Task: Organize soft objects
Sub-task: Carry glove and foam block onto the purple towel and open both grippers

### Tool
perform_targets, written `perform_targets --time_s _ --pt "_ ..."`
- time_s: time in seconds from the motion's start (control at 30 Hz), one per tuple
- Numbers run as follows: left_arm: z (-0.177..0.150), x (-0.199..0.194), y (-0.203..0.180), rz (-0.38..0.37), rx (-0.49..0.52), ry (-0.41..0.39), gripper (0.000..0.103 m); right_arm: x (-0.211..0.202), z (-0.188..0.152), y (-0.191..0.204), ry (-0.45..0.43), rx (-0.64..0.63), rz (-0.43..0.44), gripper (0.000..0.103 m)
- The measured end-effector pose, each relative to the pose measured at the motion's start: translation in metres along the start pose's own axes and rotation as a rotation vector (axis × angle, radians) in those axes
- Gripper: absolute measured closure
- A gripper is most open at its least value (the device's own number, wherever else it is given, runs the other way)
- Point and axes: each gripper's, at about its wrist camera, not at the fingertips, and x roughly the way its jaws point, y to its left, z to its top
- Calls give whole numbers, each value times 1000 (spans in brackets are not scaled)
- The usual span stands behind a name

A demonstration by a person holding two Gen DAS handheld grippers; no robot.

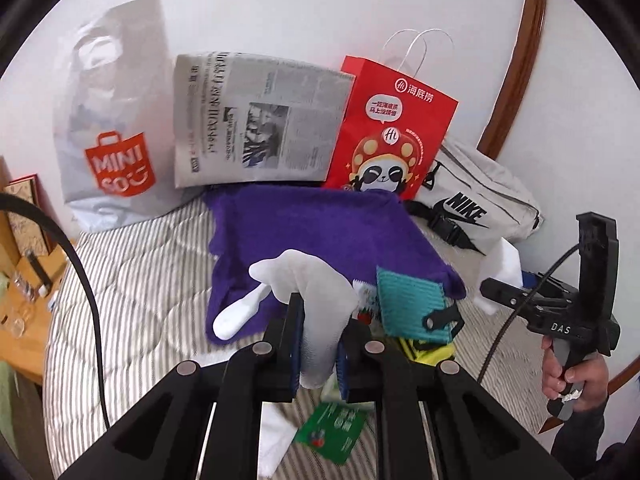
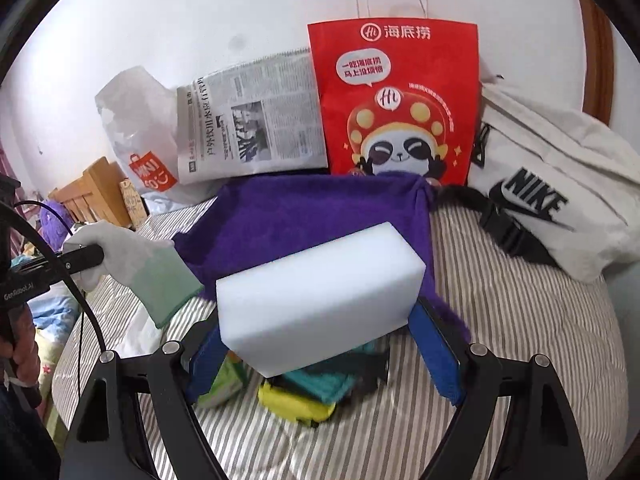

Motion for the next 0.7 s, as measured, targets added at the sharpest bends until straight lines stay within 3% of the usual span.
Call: perform_targets --time_s 0.2,0.7 --pt "25 24 0 4 10 5 90 25 32 -5 -9 -5 -13 19" --pt "87 91 13 -23 6 9 90 122 91 -32 72 41 -96 19"
